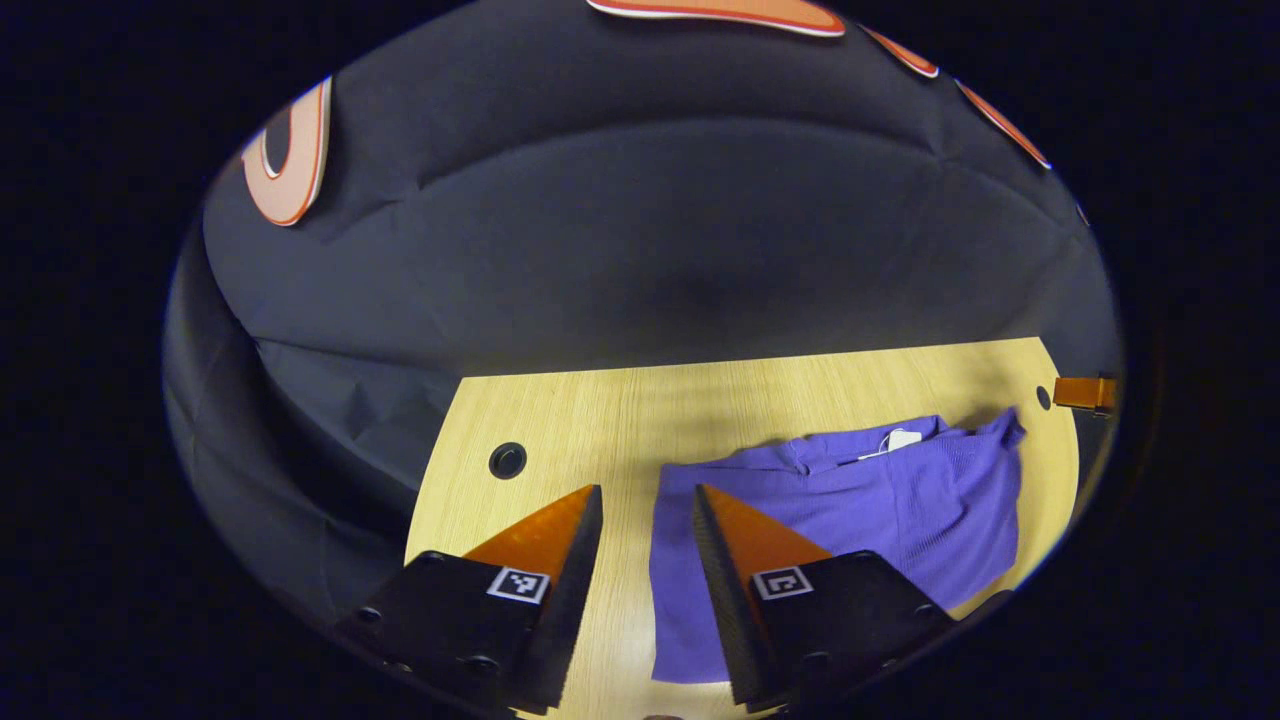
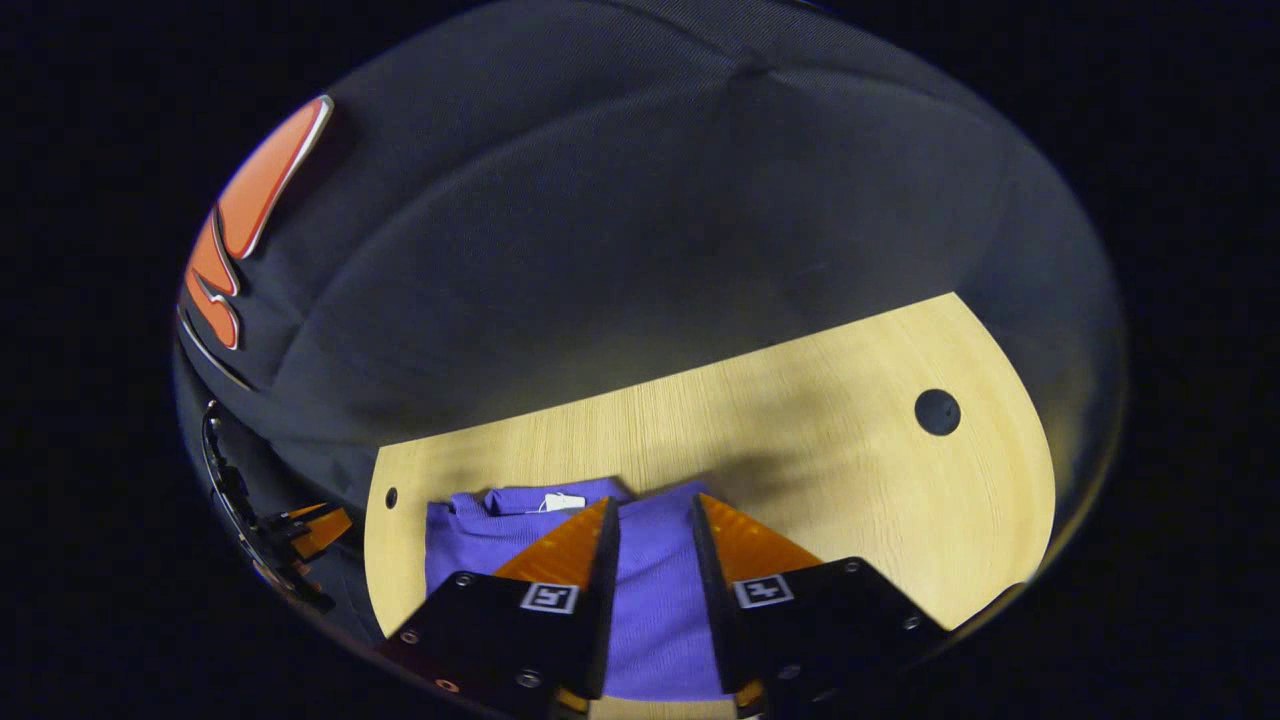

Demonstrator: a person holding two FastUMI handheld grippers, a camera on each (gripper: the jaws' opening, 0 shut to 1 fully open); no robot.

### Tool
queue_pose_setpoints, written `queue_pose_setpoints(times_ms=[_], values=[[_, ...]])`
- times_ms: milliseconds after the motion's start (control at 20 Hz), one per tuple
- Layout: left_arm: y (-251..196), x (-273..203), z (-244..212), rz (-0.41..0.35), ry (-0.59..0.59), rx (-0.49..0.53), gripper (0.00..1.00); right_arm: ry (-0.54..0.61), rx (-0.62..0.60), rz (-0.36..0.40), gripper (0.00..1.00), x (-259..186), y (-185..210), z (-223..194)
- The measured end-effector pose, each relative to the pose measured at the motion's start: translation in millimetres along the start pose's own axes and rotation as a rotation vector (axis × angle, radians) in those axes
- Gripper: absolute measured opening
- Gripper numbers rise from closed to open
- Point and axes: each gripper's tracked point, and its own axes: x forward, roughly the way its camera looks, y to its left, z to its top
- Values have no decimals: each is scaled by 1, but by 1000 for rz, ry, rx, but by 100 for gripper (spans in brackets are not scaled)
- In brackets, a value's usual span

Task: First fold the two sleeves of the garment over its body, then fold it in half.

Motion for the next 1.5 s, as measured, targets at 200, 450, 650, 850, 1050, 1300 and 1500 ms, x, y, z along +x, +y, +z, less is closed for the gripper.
queue_pose_setpoints(times_ms=[200,450,650,850,1050,1300,1500], values=[[-3,-37,23,-17,-112,-38,79,-68,-42,-30,67,-27,-7,13],[-23,-106,35,-106,-248,-82,97,-135,-107,15,97,-84,25,7],[-32,-158,32,-128,-356,-66,96,-253,-174,49,97,-128,55,6],[-35,-208,31,-158,-451,-51,96,-369,-246,35,97,-173,72,3],[-33,-263,35,-161,-578,-74,96,-507,-293,39,97,-221,92,6],[-24,-329,31,-168,-725,-127,96,-642,-360,44,96,-279,120,-4],[-20,-360,14,-163,-782,-138,95,-726,-415,26,96,-312,135,-24]])
